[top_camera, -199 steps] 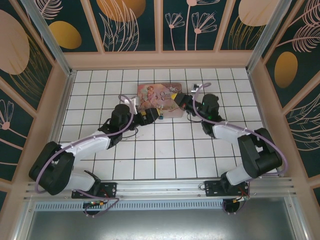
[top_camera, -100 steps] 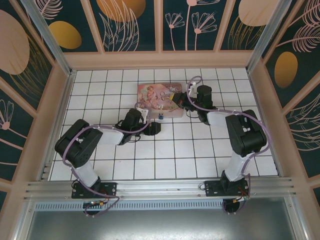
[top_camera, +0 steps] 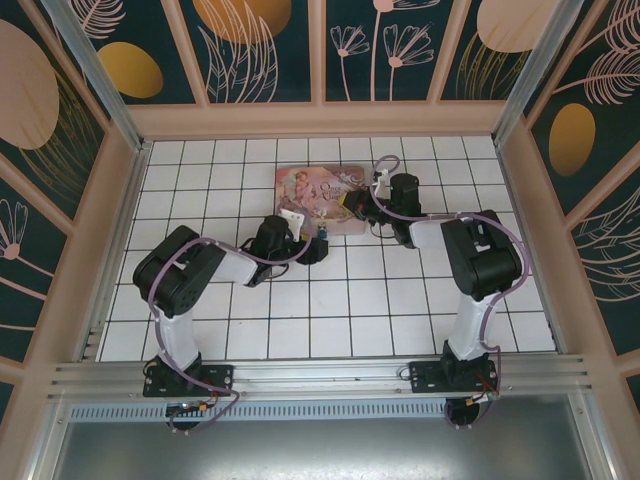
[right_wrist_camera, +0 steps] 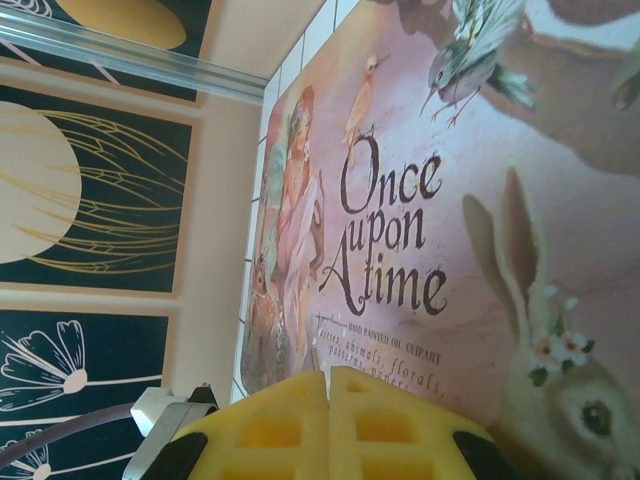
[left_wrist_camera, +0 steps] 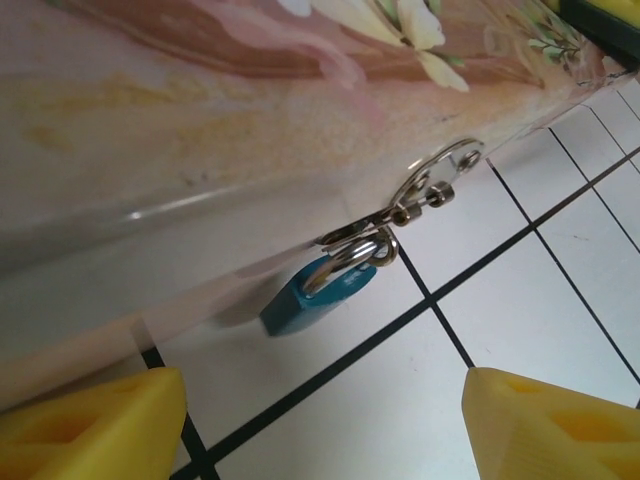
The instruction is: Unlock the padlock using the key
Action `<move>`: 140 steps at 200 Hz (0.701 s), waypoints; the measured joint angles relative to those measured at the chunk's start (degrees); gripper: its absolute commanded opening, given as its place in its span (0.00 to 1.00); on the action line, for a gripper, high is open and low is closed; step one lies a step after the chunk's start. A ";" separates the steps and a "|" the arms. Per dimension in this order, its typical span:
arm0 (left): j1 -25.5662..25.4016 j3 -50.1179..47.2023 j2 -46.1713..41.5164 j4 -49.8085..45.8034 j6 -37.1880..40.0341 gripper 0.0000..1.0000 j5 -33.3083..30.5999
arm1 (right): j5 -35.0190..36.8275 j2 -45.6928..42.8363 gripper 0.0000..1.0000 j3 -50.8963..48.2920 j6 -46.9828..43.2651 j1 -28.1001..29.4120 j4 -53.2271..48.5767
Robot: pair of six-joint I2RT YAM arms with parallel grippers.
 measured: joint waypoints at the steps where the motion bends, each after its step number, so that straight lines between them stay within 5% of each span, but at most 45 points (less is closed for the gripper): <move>1: 0.00 0.07 0.07 0.04 0.02 0.74 -0.02 | -0.02 0.07 0.00 0.00 0.00 0.00 0.04; 140: 0.02 7.63 7.50 4.28 -0.13 0.74 2.29 | -0.87 2.19 0.00 0.35 0.15 -0.11 4.22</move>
